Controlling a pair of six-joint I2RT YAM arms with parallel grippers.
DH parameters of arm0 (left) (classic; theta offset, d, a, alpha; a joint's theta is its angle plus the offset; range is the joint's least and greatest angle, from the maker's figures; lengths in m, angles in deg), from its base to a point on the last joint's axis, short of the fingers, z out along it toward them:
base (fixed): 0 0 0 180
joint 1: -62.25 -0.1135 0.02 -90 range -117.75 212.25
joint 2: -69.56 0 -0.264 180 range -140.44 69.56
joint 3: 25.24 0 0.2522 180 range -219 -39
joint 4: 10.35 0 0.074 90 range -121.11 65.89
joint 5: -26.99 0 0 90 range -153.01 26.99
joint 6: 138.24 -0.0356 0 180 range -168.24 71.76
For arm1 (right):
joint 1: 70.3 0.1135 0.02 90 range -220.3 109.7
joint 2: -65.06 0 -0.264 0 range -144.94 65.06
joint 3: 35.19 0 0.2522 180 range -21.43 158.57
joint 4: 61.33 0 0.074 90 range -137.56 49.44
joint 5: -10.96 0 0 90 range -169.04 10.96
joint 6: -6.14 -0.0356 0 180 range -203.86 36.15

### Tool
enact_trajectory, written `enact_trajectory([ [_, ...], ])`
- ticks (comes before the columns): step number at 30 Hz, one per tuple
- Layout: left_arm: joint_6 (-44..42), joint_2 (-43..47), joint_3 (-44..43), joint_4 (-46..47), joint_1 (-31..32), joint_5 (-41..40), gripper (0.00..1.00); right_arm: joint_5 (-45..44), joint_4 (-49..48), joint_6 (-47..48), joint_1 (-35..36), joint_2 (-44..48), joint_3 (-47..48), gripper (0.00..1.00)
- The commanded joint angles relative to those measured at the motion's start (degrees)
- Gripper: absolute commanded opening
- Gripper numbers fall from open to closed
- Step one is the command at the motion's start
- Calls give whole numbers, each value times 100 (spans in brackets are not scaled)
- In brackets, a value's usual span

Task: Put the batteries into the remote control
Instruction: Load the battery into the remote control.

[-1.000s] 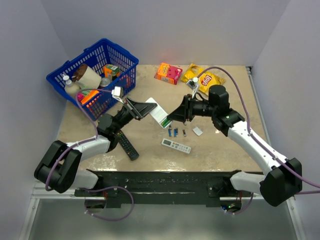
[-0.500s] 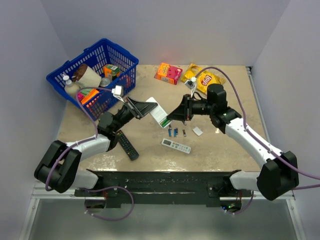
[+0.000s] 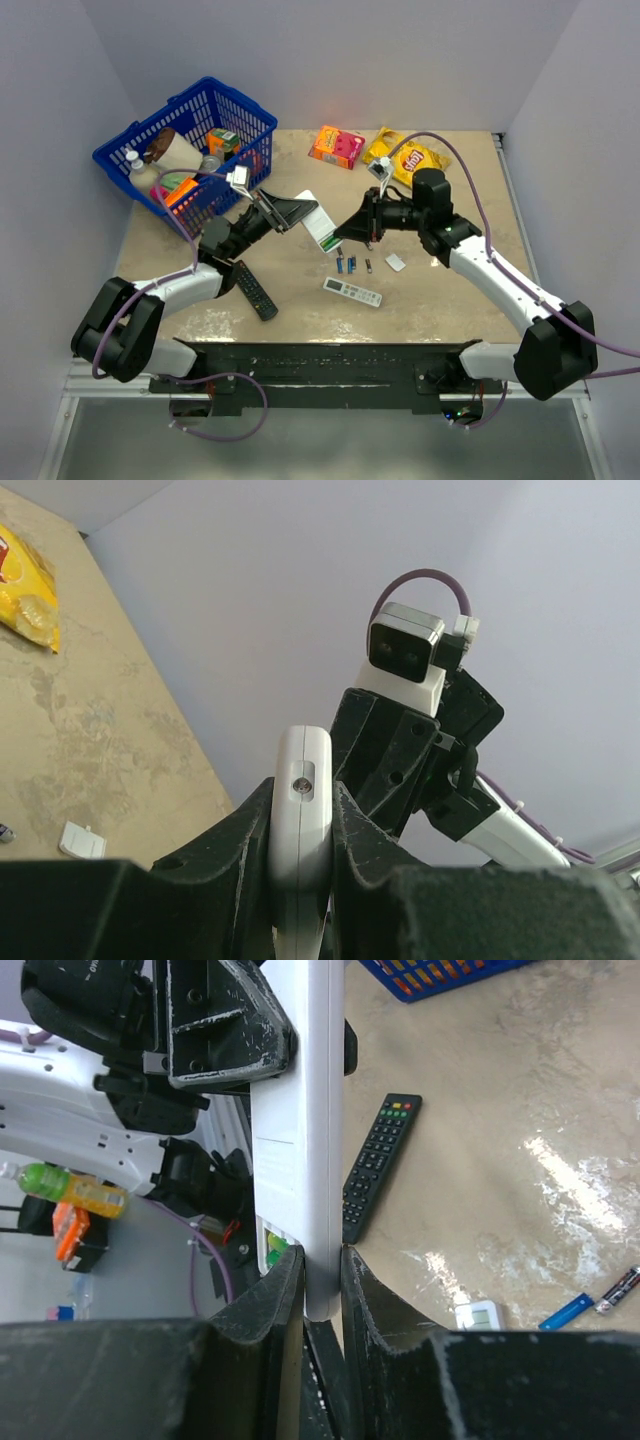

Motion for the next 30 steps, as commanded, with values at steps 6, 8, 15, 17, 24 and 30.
enact_trajectory([
  [6,25,223,-335,2703,66,-134,0,-825,1171,878,142,85,304,32],
  [8,-239,293,-238,2509,48,-37,0,-948,1295,939,142,173,532,37],
  [15,-995,539,52,1525,-39,139,0,-1510,1954,1361,142,445,1157,52],
  [17,-1214,627,44,1140,-66,139,0,-1651,1963,1406,142,542,1245,56],
  [24,-1970,1040,-79,-250,-101,-89,0,-2485,2138,1607,133,780,1377,59],
  [30,-2700,1444,-352,-2121,-110,-607,0,-3564,3087,1678,116,412,1606,60],
])
